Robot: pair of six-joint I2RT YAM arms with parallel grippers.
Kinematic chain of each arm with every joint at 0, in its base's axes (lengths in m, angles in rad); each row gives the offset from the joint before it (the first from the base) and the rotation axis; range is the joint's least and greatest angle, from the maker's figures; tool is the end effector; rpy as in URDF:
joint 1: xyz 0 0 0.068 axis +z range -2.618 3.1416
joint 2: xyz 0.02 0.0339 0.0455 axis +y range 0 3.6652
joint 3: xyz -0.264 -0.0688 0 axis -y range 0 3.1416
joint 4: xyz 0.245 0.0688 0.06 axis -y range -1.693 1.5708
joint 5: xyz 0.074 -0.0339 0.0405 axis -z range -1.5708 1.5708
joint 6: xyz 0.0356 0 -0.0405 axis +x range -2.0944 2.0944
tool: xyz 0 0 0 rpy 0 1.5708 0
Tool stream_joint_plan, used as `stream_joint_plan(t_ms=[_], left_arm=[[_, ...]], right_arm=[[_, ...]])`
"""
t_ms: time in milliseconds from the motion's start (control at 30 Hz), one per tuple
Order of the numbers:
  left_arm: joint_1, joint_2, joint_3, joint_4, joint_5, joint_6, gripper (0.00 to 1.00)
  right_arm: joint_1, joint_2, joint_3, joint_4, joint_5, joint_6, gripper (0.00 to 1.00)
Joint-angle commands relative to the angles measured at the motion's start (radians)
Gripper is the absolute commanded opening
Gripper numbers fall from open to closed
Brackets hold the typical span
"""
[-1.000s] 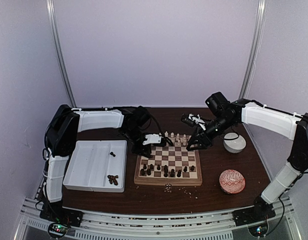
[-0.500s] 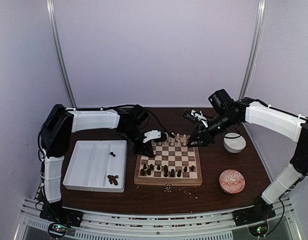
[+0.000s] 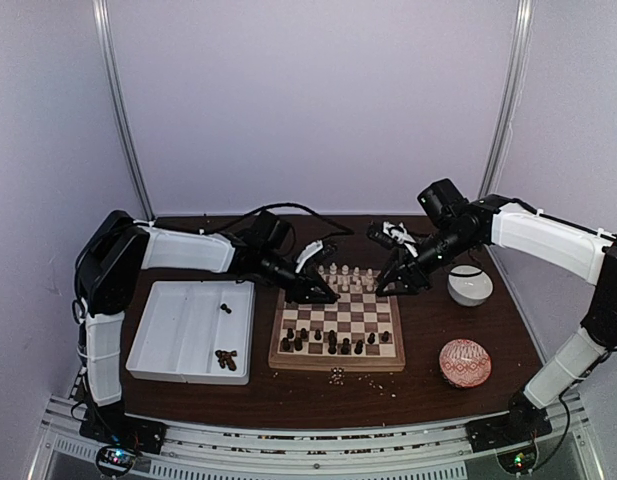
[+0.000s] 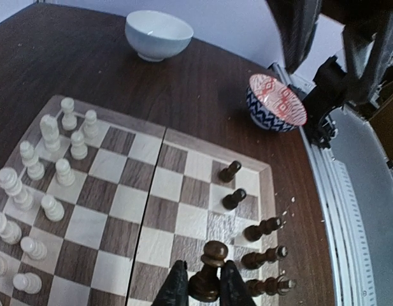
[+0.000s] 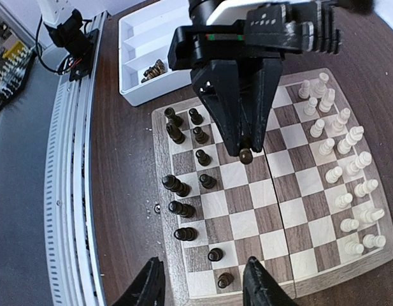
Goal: Set up the chess pieces on the board
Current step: Pick up the pawn from the chessboard, then pass from the left arm to the right
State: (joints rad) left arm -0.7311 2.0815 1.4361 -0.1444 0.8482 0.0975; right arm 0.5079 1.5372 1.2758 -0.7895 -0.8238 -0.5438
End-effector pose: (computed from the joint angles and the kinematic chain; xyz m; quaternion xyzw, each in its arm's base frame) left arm 0.3168 -0.3200 0.1751 0.4827 0.7084 -0.4697 0.2111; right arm 0.2600 0.1746 0.2868 -0.5335 0.7143 0.3826 0.2424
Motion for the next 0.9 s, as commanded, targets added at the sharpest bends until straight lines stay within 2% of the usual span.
stream_joint_plan(t_ms=[0, 100, 267, 400, 600, 867], left_arm=[[0.019, 0.000, 0.042, 0.152, 0.177, -0.115, 0.13], [0.030, 0.011, 0.070, 0.141, 0.230, -0.128, 0.13], [0.034, 0.024, 0.121, 0.068, 0.294, -0.111, 0.14], [0.034, 0.032, 0.164, -0.011, 0.347, -0.083, 0.14], [0.035, 0.052, 0.215, -0.107, 0.412, -0.046, 0.14], [0.035, 0.059, 0.238, -0.178, 0.426, -0.006, 0.14]], right_arm=[[0.014, 0.000, 0.004, 0.000, 0.030, -0.206, 0.46], [0.026, 0.029, 0.048, -0.012, 0.043, -0.333, 0.49], [0.067, 0.065, 0.119, -0.029, 0.038, -0.454, 0.53], [0.106, 0.055, 0.116, -0.013, 0.064, -0.543, 0.55], [0.143, 0.065, 0.128, 0.055, 0.114, -0.521, 0.52], [0.144, 0.093, 0.152, 0.134, 0.146, -0.444, 0.49]])
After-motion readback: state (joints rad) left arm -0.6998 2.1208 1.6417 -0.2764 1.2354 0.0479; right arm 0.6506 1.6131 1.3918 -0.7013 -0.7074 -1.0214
